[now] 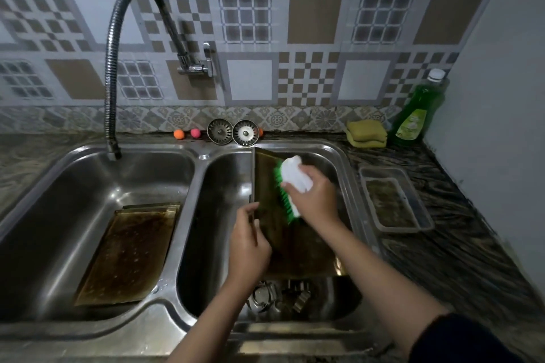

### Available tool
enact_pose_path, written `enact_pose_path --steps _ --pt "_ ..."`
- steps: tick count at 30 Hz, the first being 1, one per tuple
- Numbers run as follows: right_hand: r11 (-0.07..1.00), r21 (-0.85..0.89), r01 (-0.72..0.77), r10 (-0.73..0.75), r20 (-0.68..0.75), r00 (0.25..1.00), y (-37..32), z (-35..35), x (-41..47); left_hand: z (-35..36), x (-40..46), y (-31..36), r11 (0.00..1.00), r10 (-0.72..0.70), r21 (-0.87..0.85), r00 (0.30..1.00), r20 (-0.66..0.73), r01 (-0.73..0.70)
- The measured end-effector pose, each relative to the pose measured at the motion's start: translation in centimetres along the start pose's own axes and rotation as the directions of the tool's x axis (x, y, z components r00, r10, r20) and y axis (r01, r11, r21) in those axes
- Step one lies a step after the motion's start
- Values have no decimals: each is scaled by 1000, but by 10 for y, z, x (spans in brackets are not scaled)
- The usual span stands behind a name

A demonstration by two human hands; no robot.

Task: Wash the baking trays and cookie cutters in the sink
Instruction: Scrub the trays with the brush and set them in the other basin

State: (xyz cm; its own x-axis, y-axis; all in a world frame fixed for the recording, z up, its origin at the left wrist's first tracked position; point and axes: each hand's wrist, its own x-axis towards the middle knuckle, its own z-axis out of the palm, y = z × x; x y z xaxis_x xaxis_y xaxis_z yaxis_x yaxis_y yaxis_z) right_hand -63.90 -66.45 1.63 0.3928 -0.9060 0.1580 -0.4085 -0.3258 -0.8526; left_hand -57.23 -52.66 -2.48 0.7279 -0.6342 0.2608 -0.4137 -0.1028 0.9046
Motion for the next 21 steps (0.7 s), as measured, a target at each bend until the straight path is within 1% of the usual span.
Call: enact_pose_path --steps 1,2,3,5,7,8,9,11,12,13,14,15,17,18,19,21 --pt "1000 14 -20 21 -50 999 -7 -2 6 -2 -6 3 1000 27 -4 1000 -3 -27" --pt "999 40 -2 5 -74 997 -14 0 6 -3 -10 6 999 44 -5 999 -10 -44" --pt "997 59 49 -46 -63 997 -23 5 -1 -5 -12 10 999 52 -5 998 -28 -52" --pt "981 70 182 -185 41 982 -35 13 -32 -11 -7 13 1000 19 -17 996 -85 -21" --pt "966 65 248 -255 135 957 -29 9 -52 -25 -1 9 998 -53 -50 992 -117 47" --pt "967 46 252 -256 144 956 -23 3 -48 -32 -2 8 997 -65 -60 991 -119 58" --pt "975 13 223 -223 133 966 -17 -3 -36 -37 -5 10 996 -63 -69 992 -110 55" --pt "991 -47 122 -119 51 992 -14 -13 -7 -37 -16 18 995 -33 -101 997 -63 27" --pt "994 -46 96 -96 -4 995 -20 -16 1 -33 -22 23 993 -17 -115 999 -43 12" --pt "994 -20 106 -107 -36 994 -28 -13 0 -29 -24 26 992 -5 -125 999 -43 0" --pt "988 2 152 -152 -32 988 -39 -8 -11 -27 -22 27 992 -3 -126 998 -61 -5" --pt "977 22 211 -211 5 977 -45 -3 -27 -28 -17 26 993 -8 -120 996 -90 -3" --pt "961 56 272 -277 131 952 -45 2 -64 -38 -5 19 991 -55 -126 988 -144 36" --pt "957 63 282 -289 179 940 -40 -2 -76 -47 -1 15 989 -80 -136 985 -154 59" --pt "960 57 276 -281 192 940 -31 -7 -77 -55 0 13 987 -91 -147 983 -158 68" --pt "978 2 207 -205 150 967 -21 -16 -55 -61 -5 17 988 -67 -151 986 -151 44"
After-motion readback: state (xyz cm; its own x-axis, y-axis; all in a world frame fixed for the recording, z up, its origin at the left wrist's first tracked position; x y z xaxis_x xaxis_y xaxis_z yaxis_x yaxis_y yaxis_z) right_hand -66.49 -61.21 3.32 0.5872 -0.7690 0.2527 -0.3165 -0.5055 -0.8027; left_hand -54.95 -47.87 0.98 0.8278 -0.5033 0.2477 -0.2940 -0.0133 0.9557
